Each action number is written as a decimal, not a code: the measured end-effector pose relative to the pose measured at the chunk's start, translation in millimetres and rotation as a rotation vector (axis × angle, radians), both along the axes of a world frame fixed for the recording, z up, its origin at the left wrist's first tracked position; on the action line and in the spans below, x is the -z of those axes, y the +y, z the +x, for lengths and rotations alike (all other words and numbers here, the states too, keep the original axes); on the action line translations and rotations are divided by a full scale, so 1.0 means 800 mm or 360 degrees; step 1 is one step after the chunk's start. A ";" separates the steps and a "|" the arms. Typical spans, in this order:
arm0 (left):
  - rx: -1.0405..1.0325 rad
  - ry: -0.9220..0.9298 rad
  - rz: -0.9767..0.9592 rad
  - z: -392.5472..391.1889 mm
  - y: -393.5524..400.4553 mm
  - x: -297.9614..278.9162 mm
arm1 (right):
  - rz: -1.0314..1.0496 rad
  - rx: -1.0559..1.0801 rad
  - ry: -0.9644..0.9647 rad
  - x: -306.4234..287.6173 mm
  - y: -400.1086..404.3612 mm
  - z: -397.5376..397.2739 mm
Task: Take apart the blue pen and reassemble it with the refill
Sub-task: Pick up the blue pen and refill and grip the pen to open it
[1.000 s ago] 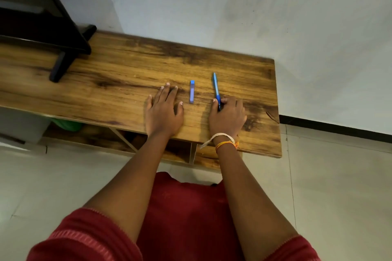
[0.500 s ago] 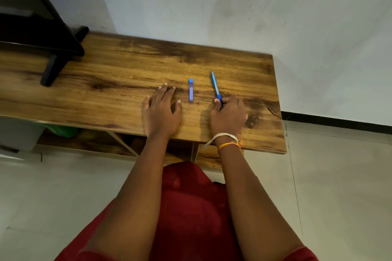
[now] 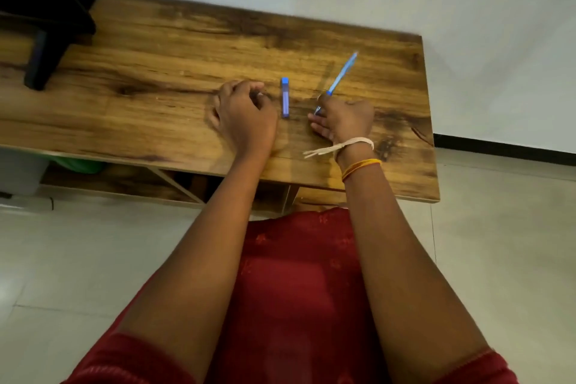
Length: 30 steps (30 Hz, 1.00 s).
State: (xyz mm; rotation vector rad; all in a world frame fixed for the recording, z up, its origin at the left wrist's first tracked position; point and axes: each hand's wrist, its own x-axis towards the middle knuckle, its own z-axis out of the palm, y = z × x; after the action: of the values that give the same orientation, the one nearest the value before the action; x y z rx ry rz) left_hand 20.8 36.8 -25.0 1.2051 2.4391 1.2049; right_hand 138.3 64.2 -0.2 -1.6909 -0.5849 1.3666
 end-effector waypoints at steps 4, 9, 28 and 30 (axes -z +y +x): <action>0.0267 -0.0295 0.0414 0.002 -0.004 -0.011 | 0.0151 0.0088 0.0780 -0.007 -0.010 -0.013; 0.0428 -0.1264 0.0461 0.007 0.003 -0.019 | 0.0339 -0.0218 0.0817 -0.009 -0.016 -0.024; 0.0435 -0.2110 0.0427 -0.002 0.010 -0.024 | 0.0454 -0.0235 0.0843 0.000 -0.001 -0.005; 0.0423 -0.2124 0.0423 0.002 0.010 -0.021 | 0.0489 -0.0246 0.0783 0.002 -0.002 -0.006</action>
State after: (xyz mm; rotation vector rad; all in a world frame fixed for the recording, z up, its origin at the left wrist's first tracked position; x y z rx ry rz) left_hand 22.2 44.7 -8.1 0.4058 1.1248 1.5244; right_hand 133.3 62.5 -1.9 -1.0316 -0.6072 1.6357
